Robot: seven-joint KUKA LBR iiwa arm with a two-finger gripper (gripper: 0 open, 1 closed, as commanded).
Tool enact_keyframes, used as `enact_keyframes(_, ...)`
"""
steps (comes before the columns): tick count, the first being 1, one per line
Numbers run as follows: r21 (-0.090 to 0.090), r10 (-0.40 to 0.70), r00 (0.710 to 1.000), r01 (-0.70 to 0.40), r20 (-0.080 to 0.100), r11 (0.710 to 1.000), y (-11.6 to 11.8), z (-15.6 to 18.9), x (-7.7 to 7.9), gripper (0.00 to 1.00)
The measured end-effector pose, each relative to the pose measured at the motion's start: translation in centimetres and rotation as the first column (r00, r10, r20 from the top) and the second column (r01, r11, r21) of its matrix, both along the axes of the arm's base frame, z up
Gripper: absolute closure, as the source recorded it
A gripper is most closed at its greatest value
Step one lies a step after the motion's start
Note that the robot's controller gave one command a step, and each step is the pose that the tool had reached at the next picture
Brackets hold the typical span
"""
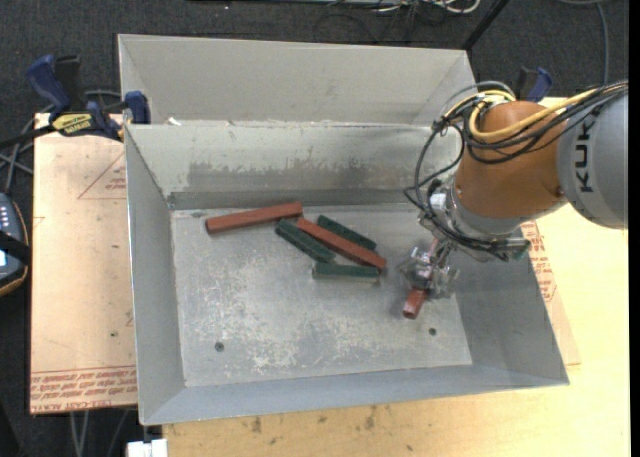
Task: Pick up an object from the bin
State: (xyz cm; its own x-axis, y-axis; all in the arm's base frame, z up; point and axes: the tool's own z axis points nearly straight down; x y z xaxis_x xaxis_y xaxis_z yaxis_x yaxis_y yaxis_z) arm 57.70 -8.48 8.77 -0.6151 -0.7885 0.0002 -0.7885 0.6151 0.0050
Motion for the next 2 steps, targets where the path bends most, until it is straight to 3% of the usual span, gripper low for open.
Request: enact_keyframes(2,-0.002,-0.001,1.000,0.001,0.010,1.000,0.01,2.18,0.23,1.00)
